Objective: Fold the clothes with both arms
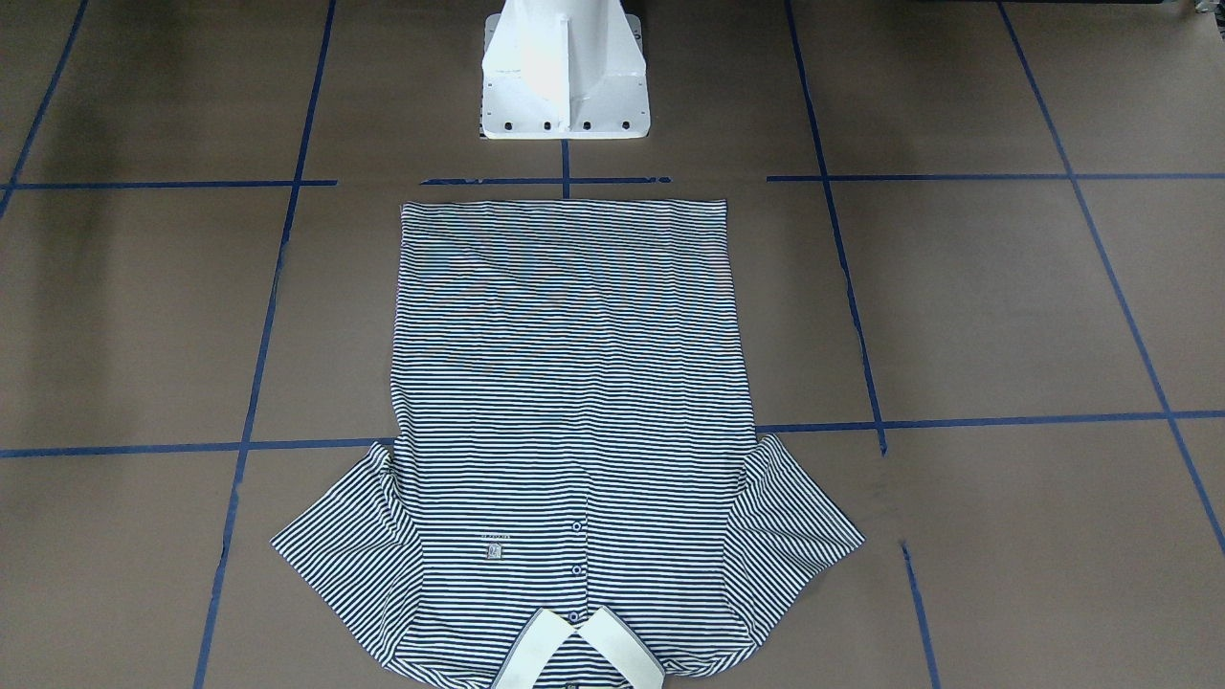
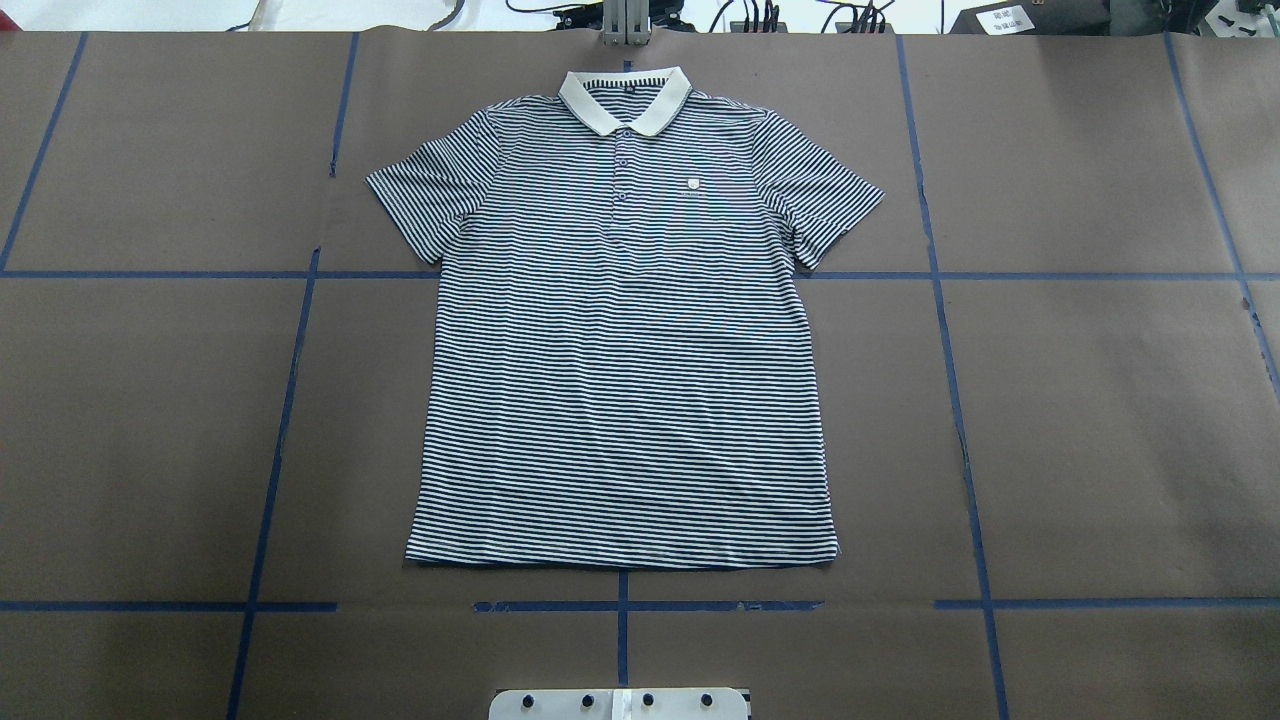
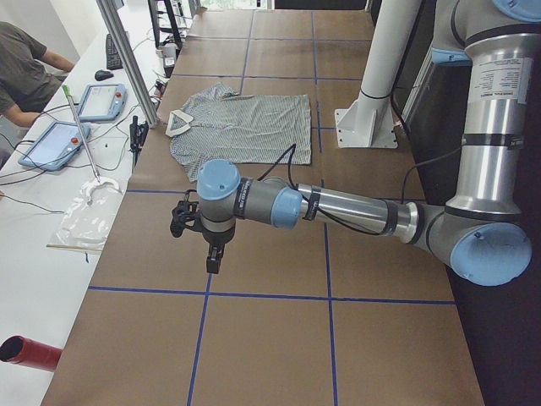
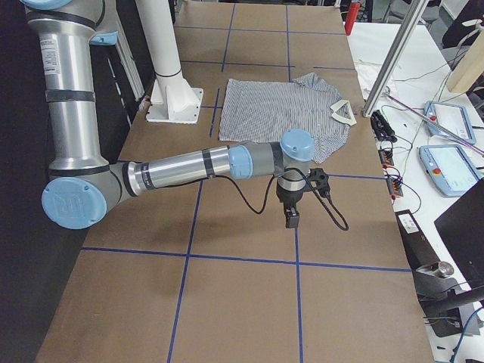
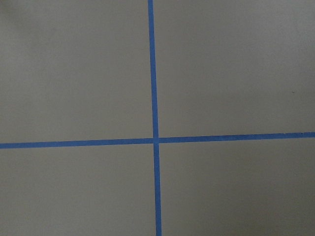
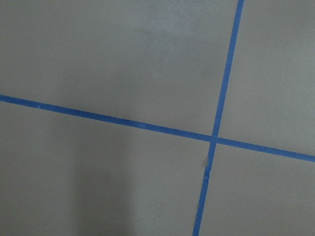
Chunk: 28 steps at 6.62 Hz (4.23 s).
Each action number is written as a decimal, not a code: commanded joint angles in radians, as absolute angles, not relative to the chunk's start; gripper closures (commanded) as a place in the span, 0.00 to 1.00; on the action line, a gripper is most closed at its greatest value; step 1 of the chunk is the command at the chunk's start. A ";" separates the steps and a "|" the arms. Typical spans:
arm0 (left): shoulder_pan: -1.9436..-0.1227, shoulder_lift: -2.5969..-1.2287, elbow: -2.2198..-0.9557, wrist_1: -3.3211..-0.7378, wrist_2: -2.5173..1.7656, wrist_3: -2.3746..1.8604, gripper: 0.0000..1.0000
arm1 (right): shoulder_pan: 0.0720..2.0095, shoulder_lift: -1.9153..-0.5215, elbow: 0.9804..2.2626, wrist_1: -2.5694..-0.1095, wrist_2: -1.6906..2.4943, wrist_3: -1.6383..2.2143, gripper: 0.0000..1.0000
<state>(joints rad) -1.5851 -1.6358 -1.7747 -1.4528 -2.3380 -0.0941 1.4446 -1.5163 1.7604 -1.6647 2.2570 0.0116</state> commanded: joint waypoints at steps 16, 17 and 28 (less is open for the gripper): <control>-1.466 -1.589 -1.782 -1.671 -2.468 0.112 0.00 | 0.910 -0.887 1.063 -1.012 1.939 1.232 0.15; -1.466 -1.589 -1.781 -1.671 -2.468 0.112 0.00 | 0.905 -0.887 1.051 -1.012 1.939 1.232 0.18; -1.468 -1.588 -1.798 -1.671 -2.525 0.109 0.00 | 0.836 -0.729 1.129 -1.177 1.938 1.346 1.00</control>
<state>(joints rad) -1.4667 -1.5876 -1.7949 -1.6712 -2.5133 0.1107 0.8709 -0.8074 1.1243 -1.1051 1.9456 1.2615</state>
